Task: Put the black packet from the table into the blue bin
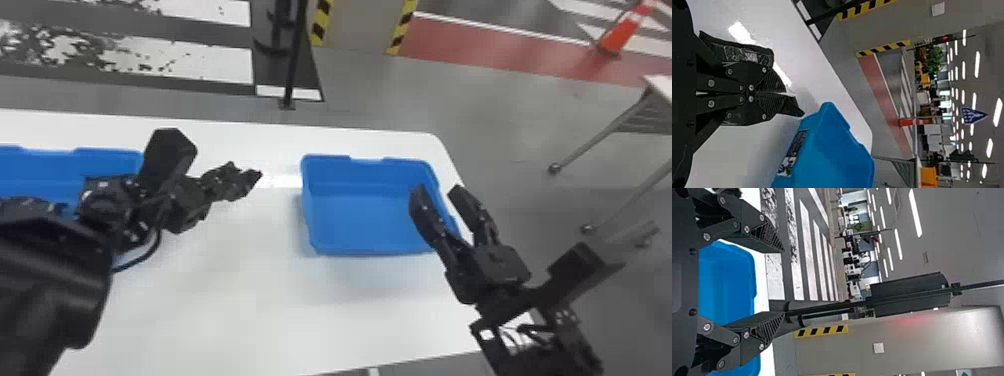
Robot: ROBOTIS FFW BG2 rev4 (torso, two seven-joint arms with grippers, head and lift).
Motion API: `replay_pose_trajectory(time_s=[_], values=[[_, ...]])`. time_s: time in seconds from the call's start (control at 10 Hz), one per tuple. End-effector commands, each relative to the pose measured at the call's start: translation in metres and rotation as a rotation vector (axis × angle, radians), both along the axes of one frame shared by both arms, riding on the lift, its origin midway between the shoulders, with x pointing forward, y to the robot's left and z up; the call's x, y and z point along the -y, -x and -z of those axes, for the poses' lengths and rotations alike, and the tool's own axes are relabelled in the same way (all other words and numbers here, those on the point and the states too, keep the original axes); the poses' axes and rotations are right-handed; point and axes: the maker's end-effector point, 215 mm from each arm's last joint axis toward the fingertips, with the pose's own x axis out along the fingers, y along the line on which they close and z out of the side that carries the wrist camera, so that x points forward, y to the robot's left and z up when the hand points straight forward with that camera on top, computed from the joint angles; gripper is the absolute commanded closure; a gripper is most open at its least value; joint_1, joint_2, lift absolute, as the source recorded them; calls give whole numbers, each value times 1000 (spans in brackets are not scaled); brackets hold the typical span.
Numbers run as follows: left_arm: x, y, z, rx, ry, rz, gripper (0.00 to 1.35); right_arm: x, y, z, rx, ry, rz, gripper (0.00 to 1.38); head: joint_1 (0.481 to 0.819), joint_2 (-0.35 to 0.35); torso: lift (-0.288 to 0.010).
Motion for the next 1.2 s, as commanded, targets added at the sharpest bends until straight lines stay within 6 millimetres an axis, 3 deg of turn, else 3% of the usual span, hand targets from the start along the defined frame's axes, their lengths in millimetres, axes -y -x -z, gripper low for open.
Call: replay_pose_trajectory(time_s=[0.0, 0.2, 0.4, 0.5, 0.6, 0.7, 0.8, 1.1], values=[[-34, -1, -43, 72, 43, -64, 1217, 0, 1, 2, -4, -1, 1, 504, 695, -282, -110], [-101, 10, -87, 161, 28, -164, 1217, 0, 1, 0, -1, -4, 1, 502, 695, -226, -110], [-172, 23, -74, 130, -33, -279, 1217, 0, 1, -1, 1, -4, 0, 504, 695, -161, -110], [-188, 29, -65, 112, -50, -304, 1217, -1, 1, -1, -1, -4, 0, 502, 695, -111, -110], [-204, 35, -51, 78, -68, -341, 1121, -1, 0, -2, 4, -5, -1, 502, 695, -76, -110], [-232, 39, -42, 58, -97, -406, 525, -1, 0, -1, 1, -5, -1, 502, 695, -66, -110], [-247, 43, -43, 68, -100, -434, 58, -1, 0, -2, 4, -5, -1, 502, 695, -39, -110], [-268, 55, -82, 198, -57, -460, 211, -1, 1, -1, 2, -9, -2, 504, 695, 24, -110]])
